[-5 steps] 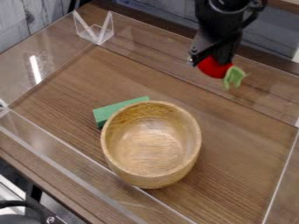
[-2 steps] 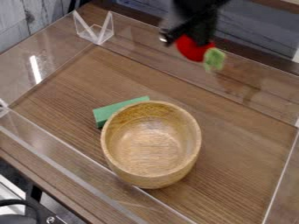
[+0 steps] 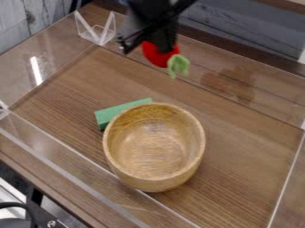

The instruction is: Move the red object to the left side of the table

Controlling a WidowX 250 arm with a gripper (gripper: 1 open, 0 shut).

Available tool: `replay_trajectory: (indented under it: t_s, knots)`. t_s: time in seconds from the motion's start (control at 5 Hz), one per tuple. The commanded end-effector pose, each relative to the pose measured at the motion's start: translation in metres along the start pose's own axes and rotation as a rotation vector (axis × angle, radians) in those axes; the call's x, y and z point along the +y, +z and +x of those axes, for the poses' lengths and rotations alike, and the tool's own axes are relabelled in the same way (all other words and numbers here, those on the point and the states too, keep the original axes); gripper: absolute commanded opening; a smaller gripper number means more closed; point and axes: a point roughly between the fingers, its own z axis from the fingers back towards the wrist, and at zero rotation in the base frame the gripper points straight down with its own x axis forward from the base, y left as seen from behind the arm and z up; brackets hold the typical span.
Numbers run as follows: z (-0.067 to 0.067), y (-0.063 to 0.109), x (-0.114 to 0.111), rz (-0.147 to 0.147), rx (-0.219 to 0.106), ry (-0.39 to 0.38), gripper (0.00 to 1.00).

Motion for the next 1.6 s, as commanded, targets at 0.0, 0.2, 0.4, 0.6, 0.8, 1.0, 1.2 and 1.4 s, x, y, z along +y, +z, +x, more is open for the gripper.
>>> replay_trajectory:
  t_s: [0.0,0.2,0.4,0.6,0.8,1.0,1.2,1.4]
  knots:
    - [0.031,0.01,0.02,-0.041,-0.013,-0.071,0.0]
    - [0.06,0.011,0.046,-0.051,-0.017,-0.119,0.0]
    - [0.084,0.005,0.074,-0.059,-0.014,-0.183,0.0]
    - [0.104,-0.006,0.097,-0.059,-0.024,-0.236,0.0]
    - [0.111,-0.01,0.103,-0.04,-0.02,-0.256,0.0]
    - [0.115,-0.015,0.106,-0.023,-0.019,-0.265,0.0]
    - [0.108,-0.019,0.102,-0.029,0.011,-0.331,0.0]
    - [0.1,-0.023,0.099,-0.035,0.041,-0.399,0.0]
